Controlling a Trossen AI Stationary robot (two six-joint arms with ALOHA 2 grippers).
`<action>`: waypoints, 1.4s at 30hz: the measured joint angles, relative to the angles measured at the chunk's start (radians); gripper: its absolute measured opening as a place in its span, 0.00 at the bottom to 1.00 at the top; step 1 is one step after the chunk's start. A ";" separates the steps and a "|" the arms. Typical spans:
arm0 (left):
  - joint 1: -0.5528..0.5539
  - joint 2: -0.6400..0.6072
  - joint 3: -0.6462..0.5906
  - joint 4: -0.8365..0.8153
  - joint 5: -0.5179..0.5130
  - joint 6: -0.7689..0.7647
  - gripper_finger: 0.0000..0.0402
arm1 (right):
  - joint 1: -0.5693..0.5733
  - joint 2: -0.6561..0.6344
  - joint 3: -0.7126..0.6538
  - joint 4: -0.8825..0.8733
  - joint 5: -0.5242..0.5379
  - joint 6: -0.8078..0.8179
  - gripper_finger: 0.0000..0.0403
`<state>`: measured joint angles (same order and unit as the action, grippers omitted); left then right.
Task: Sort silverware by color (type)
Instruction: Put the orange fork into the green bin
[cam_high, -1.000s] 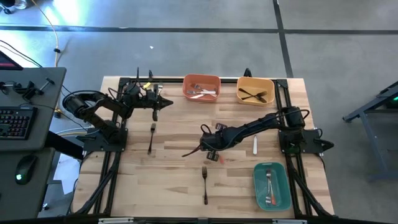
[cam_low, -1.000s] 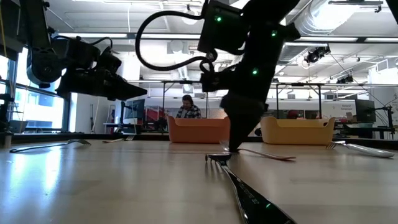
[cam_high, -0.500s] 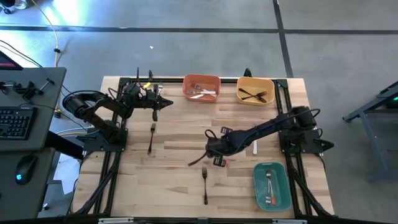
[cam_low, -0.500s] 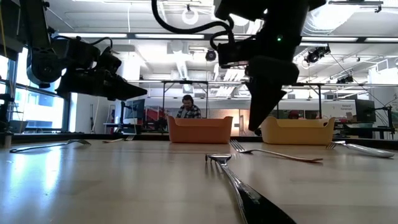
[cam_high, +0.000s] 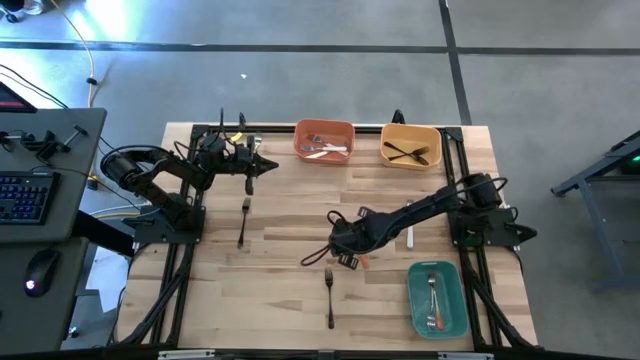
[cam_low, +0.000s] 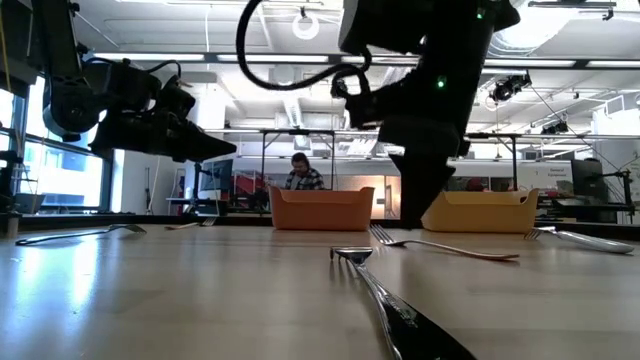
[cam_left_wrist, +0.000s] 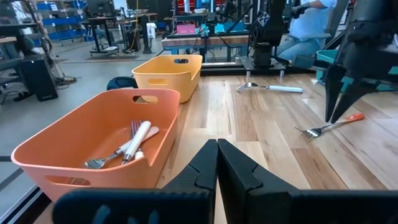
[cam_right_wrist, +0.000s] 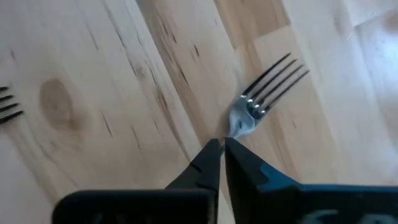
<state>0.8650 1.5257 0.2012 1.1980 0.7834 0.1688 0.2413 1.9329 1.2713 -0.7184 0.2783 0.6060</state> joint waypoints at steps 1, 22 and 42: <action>0.000 0.000 0.000 0.000 0.000 0.000 0.00 | 0.000 0.006 0.000 0.001 0.000 0.000 0.05; 0.000 0.000 0.000 -0.005 0.000 0.000 0.00 | -0.039 0.014 -0.066 0.108 -0.047 0.046 0.26; 0.000 0.000 0.000 -0.005 0.000 0.000 0.00 | -0.029 -0.049 -0.085 0.062 -0.104 -0.139 0.01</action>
<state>0.8652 1.5257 0.2012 1.1931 0.7830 0.1684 0.2125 1.8841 1.1862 -0.6569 0.1740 0.4673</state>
